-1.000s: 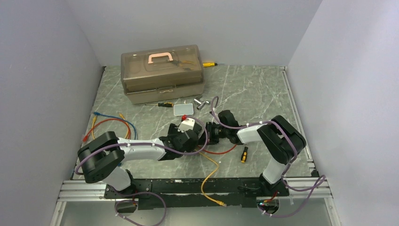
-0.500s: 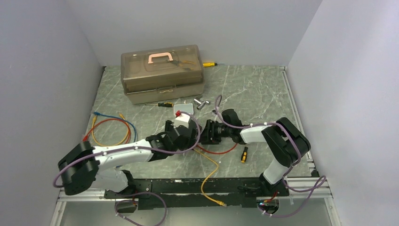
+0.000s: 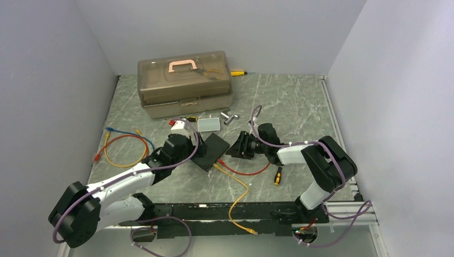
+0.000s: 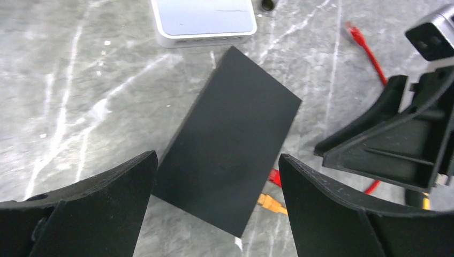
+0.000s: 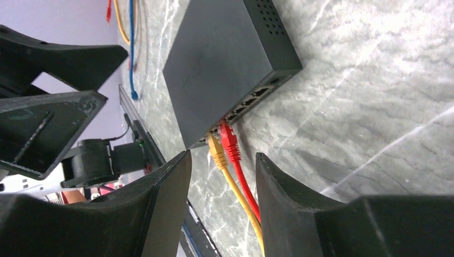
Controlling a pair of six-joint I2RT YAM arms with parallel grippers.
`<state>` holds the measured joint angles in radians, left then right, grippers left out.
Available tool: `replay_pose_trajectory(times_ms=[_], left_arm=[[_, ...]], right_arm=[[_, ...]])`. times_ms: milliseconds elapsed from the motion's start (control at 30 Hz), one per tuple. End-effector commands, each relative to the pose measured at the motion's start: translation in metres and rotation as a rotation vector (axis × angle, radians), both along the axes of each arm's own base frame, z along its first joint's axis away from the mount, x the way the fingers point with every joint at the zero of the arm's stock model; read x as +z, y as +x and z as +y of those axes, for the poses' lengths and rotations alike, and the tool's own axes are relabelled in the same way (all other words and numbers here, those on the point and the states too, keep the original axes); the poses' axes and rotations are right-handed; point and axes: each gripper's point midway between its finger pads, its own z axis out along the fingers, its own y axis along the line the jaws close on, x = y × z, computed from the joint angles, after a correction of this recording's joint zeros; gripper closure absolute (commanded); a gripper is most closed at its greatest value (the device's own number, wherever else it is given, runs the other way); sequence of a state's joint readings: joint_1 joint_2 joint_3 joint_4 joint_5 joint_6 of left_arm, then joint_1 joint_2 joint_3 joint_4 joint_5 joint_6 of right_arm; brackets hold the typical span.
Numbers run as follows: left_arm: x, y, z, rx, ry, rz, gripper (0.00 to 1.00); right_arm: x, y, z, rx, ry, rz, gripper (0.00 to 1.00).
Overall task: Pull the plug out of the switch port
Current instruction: Pull the connector from the switch port.
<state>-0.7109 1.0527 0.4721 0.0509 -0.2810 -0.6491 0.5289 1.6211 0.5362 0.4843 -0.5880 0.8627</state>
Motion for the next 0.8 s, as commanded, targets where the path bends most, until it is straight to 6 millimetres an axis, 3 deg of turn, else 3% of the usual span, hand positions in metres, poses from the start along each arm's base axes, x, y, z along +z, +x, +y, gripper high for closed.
replay_pose_trajectory(times_ms=[0,233,533,767], left_arm=[[0.025,0.008,-0.033,-0.116,-0.198,-0.045,0.10],[0.010,0.019,-0.041,-0.144,-0.308,-0.007,0.15],[-0.022,0.028,-0.039,-0.108,-0.284,0.063,0.23],[-0.044,0.027,-0.035,-0.085,-0.246,0.108,0.30]], right_arm=[[0.022,0.018,0.010,-0.031,0.078,-0.074,0.50],[0.020,0.016,0.020,0.017,0.091,-0.072,0.53],[0.006,0.009,0.037,0.032,0.096,0.011,0.59],[-0.009,0.001,0.038,0.033,0.108,0.097,0.65]])
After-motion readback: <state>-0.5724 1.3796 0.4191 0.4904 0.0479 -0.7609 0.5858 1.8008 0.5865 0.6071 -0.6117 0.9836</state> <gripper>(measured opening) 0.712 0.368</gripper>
